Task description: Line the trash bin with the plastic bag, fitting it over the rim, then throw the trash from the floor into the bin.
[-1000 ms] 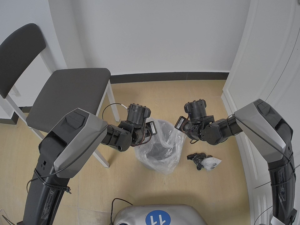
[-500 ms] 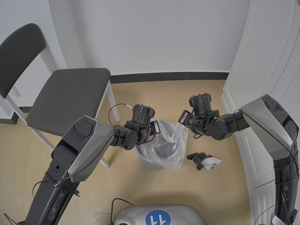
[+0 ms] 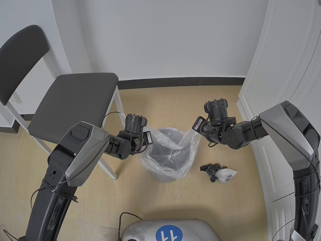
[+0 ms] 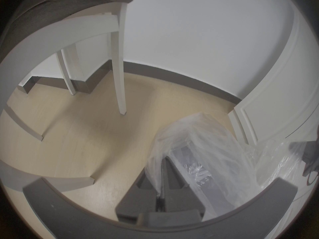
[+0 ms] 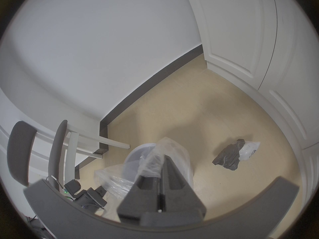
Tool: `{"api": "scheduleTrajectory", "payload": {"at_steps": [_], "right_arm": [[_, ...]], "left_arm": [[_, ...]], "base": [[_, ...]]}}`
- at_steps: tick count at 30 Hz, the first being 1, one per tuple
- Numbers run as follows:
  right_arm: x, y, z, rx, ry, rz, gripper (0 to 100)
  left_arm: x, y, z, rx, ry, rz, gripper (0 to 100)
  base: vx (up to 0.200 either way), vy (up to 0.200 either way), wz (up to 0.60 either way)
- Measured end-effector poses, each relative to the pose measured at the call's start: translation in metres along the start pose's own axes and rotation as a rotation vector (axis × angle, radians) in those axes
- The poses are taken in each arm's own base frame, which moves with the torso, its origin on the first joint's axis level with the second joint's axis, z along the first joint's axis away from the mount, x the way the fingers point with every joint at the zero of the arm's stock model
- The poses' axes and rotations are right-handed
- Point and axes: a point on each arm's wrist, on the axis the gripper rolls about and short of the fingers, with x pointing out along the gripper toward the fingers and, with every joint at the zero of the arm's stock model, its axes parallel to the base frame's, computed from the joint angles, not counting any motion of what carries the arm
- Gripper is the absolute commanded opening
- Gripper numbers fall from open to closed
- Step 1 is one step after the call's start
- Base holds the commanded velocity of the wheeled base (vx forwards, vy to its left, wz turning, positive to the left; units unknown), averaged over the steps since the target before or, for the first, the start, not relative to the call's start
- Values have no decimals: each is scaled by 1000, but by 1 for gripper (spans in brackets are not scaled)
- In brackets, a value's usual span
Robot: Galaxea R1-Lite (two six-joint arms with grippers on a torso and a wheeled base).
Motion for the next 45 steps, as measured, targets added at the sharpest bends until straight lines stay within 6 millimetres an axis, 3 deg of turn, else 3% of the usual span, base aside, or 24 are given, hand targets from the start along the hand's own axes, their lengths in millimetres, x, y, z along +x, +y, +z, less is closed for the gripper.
{"api": "scheduleTrajectory", "payload": {"at_steps": [7,13,17,29,33,45], "right_arm": [[7,-5,11,30,-68,39,0],[18,-14,20,64,-152,88,0],[24,-23,20,69,-160,79,0],[29,-29,13,69,-193,120,0],[33,-35,3,32,-184,118,0],[31,-43,-9,-43,-136,78,0]], "left_arm": [[-4,17,5,-22,-101,-20,0],[-6,18,9,-42,-192,-66,0],[-4,9,-3,-33,-193,-94,0],[15,-7,-21,-21,-200,-130,0],[21,-9,-28,-18,-197,-132,0],[14,19,-33,53,-138,-59,0]], "base": [[0,0,0],[0,0,0],[0,0,0],[0,0,0],[0,0,0],[0,0,0]]}}
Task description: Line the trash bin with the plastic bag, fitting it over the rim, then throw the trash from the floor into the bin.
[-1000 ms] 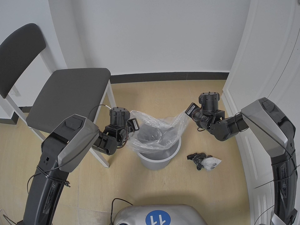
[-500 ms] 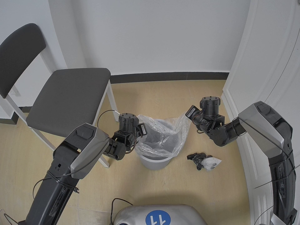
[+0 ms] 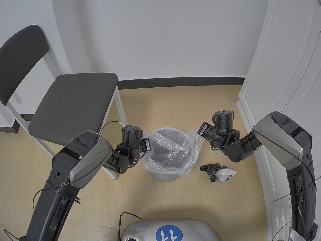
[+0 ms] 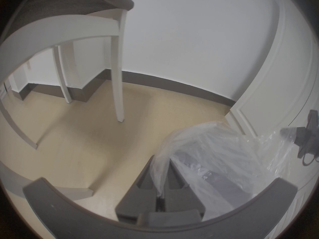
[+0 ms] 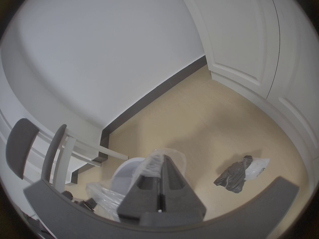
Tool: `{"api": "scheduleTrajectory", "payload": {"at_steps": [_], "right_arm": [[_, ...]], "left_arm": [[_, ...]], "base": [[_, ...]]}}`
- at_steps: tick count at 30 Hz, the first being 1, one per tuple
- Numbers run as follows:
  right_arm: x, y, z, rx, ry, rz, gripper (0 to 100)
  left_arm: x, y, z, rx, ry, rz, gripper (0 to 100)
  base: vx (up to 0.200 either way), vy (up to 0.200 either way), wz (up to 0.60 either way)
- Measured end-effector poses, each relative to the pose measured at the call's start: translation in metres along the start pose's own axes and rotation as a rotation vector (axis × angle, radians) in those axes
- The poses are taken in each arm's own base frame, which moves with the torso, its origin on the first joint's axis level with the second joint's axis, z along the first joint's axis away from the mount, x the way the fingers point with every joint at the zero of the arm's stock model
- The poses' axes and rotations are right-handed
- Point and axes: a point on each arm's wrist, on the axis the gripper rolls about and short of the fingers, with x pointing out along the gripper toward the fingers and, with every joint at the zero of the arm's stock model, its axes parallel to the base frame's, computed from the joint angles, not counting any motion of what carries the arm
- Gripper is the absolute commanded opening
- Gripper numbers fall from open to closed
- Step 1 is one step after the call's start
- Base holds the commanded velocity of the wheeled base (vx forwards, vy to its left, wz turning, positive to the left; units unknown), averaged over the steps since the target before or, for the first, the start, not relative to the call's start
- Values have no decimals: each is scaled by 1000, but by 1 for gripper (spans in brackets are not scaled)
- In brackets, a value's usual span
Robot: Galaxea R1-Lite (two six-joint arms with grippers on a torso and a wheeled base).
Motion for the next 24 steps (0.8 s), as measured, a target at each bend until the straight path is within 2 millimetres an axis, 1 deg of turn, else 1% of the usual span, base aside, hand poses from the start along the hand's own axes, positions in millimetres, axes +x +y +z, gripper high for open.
{"api": "scheduleTrajectory", "payload": {"at_steps": [5,9,13,16,21,24], "right_arm": [[-4,-4,-2,-50,37,-30,0],[-8,-8,-6,-83,82,-63,0],[-10,-9,-9,-109,107,-77,0],[-13,-10,-10,-133,119,-82,0],[-18,-10,-12,-154,132,-85,0],[-22,-7,-14,-161,138,-77,0]], "left_arm": [[-14,10,6,74,35,10,0],[-22,24,11,105,54,37,0],[-28,29,9,110,68,44,0],[-32,35,9,104,38,38,0],[-42,35,0,118,19,-21,0],[-48,37,-2,135,-17,-60,0]], "base": [[0,0,0],[0,0,0],[0,0,0],[0,0,0],[0,0,0],[0,0,0]]}}
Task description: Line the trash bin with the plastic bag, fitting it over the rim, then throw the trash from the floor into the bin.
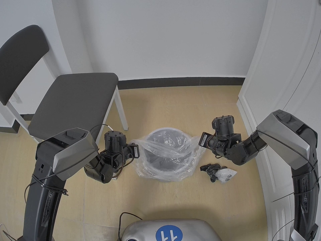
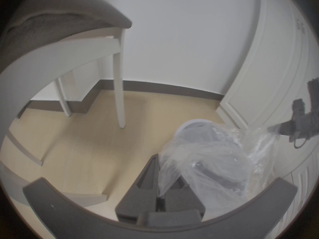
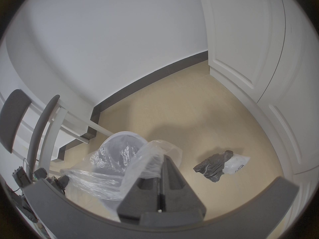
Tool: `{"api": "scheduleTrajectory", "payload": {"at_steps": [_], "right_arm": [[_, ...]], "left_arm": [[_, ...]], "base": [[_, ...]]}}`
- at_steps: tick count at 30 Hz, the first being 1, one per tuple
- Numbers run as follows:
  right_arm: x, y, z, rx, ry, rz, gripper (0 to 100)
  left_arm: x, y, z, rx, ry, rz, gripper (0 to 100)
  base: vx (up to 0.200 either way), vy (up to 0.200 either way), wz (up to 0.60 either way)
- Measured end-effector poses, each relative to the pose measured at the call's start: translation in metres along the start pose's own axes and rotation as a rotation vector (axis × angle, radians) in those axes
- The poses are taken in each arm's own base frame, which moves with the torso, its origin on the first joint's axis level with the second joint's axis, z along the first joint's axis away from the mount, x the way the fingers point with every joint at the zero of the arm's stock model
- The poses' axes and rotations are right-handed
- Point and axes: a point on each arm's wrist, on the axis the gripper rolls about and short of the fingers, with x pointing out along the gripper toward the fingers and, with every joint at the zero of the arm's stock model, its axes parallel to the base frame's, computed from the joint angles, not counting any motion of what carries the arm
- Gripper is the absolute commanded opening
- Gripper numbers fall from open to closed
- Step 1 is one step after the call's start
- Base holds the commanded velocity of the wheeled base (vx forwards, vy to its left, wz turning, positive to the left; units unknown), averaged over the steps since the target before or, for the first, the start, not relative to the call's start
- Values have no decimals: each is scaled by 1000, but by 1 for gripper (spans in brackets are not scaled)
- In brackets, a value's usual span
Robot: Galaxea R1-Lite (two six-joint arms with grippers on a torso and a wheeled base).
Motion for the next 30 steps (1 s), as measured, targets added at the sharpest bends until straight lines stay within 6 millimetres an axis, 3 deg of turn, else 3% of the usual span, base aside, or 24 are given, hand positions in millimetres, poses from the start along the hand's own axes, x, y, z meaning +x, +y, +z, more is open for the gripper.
{"api": "scheduleTrajectory", "payload": {"at_steps": [14,30], "right_arm": [[-9,10,-7,-70,7,13,0],[-1,-14,-25,-238,40,-108,0]], "left_arm": [[-3,-9,-23,112,11,-72,0],[0,0,-32,113,29,-48,0]], "base": [[0,0,0],[0,0,0]]}}
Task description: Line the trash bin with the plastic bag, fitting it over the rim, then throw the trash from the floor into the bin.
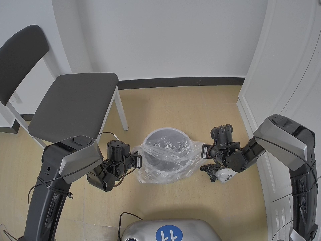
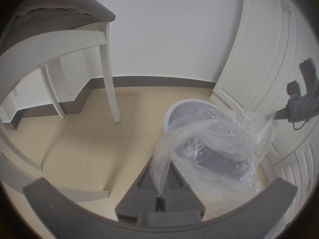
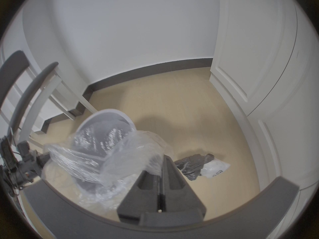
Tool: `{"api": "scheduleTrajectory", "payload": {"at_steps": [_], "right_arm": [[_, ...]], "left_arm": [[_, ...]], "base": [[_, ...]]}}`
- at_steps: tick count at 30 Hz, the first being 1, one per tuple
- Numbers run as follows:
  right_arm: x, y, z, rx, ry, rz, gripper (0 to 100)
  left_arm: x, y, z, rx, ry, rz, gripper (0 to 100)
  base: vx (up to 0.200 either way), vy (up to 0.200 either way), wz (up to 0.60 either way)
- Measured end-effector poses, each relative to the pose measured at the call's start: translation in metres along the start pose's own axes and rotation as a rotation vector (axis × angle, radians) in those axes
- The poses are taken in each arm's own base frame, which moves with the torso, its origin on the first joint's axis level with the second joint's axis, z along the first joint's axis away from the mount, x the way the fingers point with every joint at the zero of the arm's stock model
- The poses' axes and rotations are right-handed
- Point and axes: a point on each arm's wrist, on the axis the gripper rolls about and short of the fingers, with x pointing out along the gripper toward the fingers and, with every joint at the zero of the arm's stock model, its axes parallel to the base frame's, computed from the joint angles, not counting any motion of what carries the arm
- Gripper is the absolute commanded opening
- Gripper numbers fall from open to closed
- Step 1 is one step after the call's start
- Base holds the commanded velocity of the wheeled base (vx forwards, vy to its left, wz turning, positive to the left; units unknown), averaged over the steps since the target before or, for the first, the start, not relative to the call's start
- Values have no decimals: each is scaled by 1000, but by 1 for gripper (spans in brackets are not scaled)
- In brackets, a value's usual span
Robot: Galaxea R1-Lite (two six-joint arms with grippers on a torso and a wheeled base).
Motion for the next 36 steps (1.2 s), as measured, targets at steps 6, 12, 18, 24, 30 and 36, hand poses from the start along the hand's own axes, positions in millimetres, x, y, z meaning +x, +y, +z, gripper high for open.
{"api": "scheduleTrajectory", "payload": {"at_steps": [6,12,18,24,30,36], "right_arm": [[10,-5,-13,-33,27,-30,0],[14,-10,-23,-94,54,-52,0],[17,-17,-27,-126,60,-104,0],[19,-21,-29,-142,64,-122,0],[20,-24,-26,-135,50,-123,0],[13,-20,-24,-123,-14,-86,0]], "left_arm": [[1,2,-3,3,1,4,0],[1,2,-4,19,-20,1,0],[2,6,-6,38,-17,9,0],[1,18,-4,72,-36,35,0],[-1,23,-5,71,-41,42,0],[-3,17,-5,75,-59,29,0]], "base": [[0,0,0],[0,0,0],[0,0,0],[0,0,0],[0,0,0],[0,0,0]]}}
